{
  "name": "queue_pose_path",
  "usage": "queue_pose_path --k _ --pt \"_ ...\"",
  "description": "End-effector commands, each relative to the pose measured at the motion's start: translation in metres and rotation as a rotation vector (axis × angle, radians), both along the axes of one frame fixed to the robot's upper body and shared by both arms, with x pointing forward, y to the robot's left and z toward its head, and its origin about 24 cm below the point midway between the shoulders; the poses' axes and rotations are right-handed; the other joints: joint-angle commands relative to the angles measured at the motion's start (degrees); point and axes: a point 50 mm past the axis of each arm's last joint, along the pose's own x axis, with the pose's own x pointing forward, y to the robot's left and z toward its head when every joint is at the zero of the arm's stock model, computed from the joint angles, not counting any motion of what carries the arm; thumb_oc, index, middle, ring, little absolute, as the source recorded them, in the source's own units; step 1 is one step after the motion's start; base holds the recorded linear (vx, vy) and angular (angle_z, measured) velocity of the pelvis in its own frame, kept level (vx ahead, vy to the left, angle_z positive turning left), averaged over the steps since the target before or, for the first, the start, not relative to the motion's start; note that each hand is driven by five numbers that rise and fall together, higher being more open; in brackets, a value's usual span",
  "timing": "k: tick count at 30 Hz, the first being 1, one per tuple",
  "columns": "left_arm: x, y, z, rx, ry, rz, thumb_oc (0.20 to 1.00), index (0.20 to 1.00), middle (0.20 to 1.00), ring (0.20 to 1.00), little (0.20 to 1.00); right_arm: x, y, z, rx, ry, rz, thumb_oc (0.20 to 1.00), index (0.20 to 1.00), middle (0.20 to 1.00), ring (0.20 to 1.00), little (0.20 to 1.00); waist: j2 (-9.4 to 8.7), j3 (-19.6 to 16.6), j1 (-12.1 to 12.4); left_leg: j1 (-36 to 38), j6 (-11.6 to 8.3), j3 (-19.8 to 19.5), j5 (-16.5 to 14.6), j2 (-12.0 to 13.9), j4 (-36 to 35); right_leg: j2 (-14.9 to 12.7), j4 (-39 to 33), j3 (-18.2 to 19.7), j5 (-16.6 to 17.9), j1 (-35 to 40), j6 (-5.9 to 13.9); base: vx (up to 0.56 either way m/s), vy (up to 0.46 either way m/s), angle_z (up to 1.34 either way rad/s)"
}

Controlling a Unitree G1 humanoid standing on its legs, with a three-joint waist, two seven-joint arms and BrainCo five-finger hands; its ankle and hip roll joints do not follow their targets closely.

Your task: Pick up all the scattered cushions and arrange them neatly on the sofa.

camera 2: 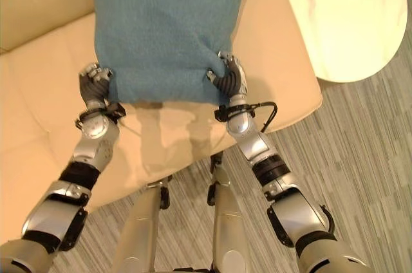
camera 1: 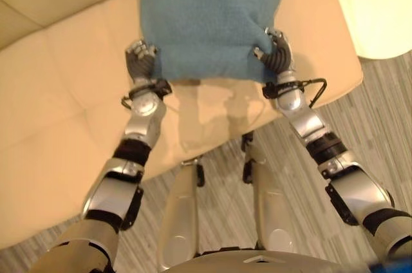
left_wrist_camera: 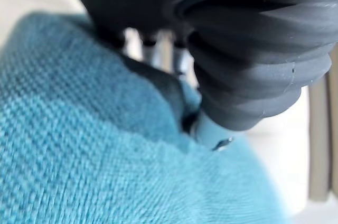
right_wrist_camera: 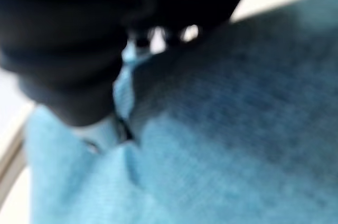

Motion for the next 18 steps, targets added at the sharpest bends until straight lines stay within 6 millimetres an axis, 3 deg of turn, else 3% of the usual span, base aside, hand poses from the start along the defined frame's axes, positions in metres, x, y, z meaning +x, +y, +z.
queue_pose_path --k 1,10,14,18 --pt "-0.005 -0.010 0.032 0.042 -0.192 -0.074 0.200 0.200 0.200 0.200 0.200 -0.014 0.004 0.001 0.090 -0.043 0.088 0.200 0.200 0.200 0.200 0.200 0.12 -3.01 0.84 1.25 -2.23 -5.74 -5.46 -1.10 5.18 -6.33 -3.45 -2.71 4.80 3.69 6.41 0.03 -0.038 0.18" --pt "-0.035 -0.033 -0.024 0.086 -0.040 -0.211 0.200 0.200 0.200 0.200 0.200 -0.041 -0.005 -0.054 0.107 0.123 0.116 0.200 0.200 0.200 0.200 0.200 3.03 -7.47 2.77 12.31 -3.25 -9.82 -1.00 -1.02 -4.16 -4.67 -5.11 -7.77 0.48 15.97 5.04 0.05 -0.072 0.30" --pt "-0.044 -0.038 -0.033 0.084 -0.018 -0.247 0.200 0.200 0.200 0.200 0.200 -0.052 -0.007 -0.061 0.125 0.137 0.132 0.200 0.200 0.200 0.200 0.200 3.65 -10.34 3.38 15.67 -3.87 -11.06 0.78 -0.80 -8.20 -4.42 -7.02 -10.60 0.06 20.19 5.24 0.07 -0.044 0.29" --pt "-0.048 -0.038 -0.037 0.077 -0.010 -0.251 0.200 0.200 0.200 0.200 0.200 -0.053 -0.005 -0.065 0.149 0.153 0.134 0.200 0.200 0.200 0.200 0.200 3.60 -11.36 3.93 17.38 -3.75 -11.71 0.20 -1.27 -7.63 -4.70 -6.45 -11.63 -0.88 22.55 5.29 0.09 0.012 0.28"
